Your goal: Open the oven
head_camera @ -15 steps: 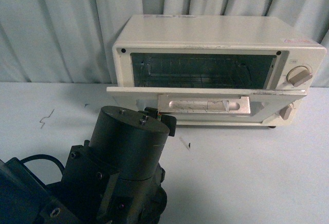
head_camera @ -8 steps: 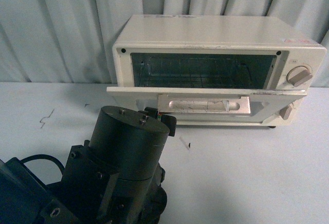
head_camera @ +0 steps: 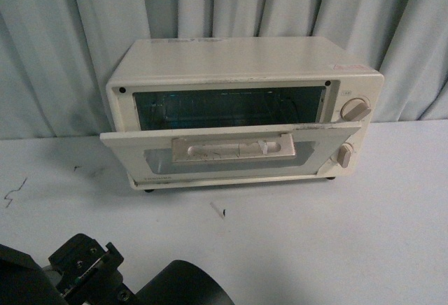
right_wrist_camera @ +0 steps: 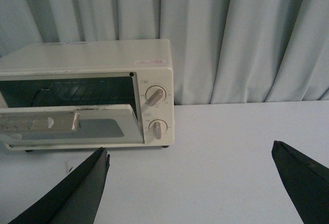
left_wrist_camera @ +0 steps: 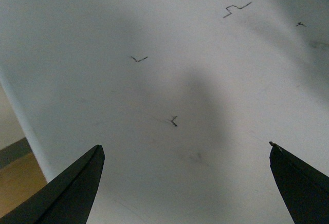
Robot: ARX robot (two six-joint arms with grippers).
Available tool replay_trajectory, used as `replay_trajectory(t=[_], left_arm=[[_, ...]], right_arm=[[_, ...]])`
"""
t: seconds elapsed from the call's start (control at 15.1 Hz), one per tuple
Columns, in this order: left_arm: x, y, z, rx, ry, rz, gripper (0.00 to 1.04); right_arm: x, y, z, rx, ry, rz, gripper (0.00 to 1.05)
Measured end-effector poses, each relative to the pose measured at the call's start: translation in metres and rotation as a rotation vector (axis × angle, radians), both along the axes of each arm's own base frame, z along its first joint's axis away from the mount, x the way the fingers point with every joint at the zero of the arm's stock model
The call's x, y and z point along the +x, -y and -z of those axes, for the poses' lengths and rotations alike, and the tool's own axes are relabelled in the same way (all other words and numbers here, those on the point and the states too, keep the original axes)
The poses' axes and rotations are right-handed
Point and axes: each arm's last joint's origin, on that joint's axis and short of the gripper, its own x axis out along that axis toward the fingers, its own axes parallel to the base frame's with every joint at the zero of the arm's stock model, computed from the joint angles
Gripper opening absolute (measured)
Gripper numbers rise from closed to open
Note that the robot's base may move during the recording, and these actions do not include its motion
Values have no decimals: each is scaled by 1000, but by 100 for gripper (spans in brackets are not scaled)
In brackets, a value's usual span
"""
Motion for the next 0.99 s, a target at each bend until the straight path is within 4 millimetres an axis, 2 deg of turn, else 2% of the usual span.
replay_trajectory(t=[0.07,0.13,0.2,0.26,0.33,0.4,0.46,0.53,0.66,0.79,0.99], left_arm=[[1,1,0,-14,13,0,98],[6,4,8,-97,62,29,95],[7,-4,31,-228,35,121,86],[-17,-33,55,-160,-90,287,75],[-34,-64,52,-104,-158,411,66],[-44,-86,34,-69,-130,577,54],[-43,-94,10,40,-34,734,41],[-45,-106,-12,148,65,802,26],[-50,-123,-31,241,127,837,3],[-48,-136,-67,279,360,800,2],[-61,-154,-91,299,418,799,2]], right_arm=[[0,0,0,0,0,0,98],[0,0,0,0,0,0,98],[0,0,0,0,-1,-3,98],[0,0,0,0,2,-3,98],[0,0,0,0,-3,3,98],[0,0,0,0,3,0,98],[0,0,0,0,0,-4,98],[0,0,0,0,0,-3,98],[0,0,0,0,0,-3,98],[0,0,0,0,1,-3,98],[0,0,0,0,0,-3,98]])
